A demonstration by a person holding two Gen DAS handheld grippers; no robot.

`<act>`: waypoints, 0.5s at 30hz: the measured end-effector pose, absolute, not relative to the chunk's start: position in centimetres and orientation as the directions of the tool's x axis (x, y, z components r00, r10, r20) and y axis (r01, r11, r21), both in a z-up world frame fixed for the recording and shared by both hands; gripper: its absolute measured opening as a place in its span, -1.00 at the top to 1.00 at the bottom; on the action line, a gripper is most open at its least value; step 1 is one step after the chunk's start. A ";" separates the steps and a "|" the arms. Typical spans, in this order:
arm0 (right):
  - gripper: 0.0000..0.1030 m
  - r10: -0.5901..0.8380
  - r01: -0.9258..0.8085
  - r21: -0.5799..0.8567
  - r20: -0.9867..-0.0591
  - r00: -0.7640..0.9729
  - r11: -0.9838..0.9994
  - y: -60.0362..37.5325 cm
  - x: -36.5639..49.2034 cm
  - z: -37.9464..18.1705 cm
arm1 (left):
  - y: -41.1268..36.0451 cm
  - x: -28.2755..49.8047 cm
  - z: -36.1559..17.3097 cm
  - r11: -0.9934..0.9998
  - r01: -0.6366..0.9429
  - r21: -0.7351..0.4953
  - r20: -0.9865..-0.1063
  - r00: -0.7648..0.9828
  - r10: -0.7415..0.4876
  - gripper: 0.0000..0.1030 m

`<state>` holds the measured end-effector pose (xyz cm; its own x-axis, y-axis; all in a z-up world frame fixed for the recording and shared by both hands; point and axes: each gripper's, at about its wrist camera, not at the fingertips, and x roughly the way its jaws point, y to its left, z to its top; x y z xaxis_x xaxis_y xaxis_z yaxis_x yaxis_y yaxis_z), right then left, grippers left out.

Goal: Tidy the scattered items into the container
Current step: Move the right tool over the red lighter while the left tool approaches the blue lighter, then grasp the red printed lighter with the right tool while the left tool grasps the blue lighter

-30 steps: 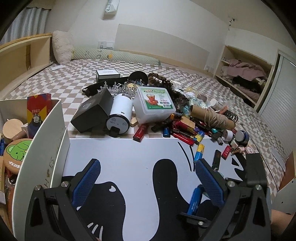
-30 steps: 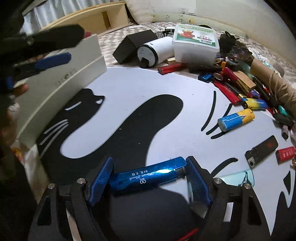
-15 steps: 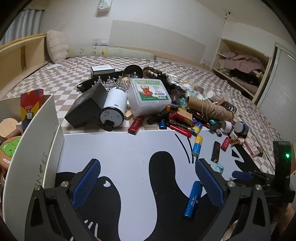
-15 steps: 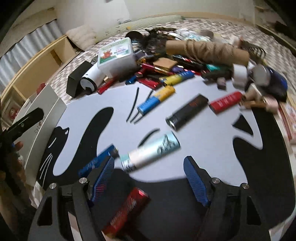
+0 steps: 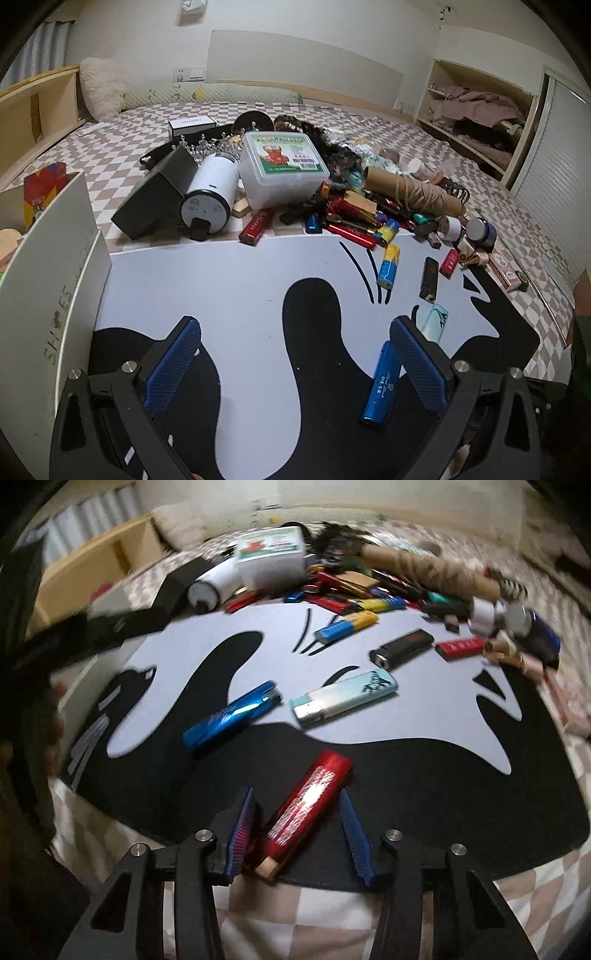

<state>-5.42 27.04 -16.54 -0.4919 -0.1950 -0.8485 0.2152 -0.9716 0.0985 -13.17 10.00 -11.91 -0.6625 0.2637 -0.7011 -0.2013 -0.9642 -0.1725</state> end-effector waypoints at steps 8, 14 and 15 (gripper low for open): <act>0.48 -0.128 0.212 0.015 -0.838 -0.531 -0.977 27.9 -5.7 -16.9 | 11.7 -12.6 -13.3 -0.958 -0.242 -0.156 -0.720 -0.636 0.278 -1.00; 0.55 -0.083 0.135 0.006 -0.813 -0.576 -0.991 31.1 -6.7 -17.2 | 13.5 -12.2 -14.3 -0.952 -0.283 -0.120 -0.736 -0.619 0.276 -1.00; 0.55 -0.087 0.127 0.016 -0.811 -0.578 -0.992 31.6 -6.8 -17.2 | 13.7 -12.2 -14.5 -0.951 -0.287 -0.118 -0.739 -0.614 0.277 -1.00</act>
<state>-6.79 31.57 -17.25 -0.5784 -0.0872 -0.8111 0.1271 -0.9918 0.0160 -12.16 13.74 -14.48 -0.6145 0.2772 -0.7387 -0.2872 -0.9506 -0.1178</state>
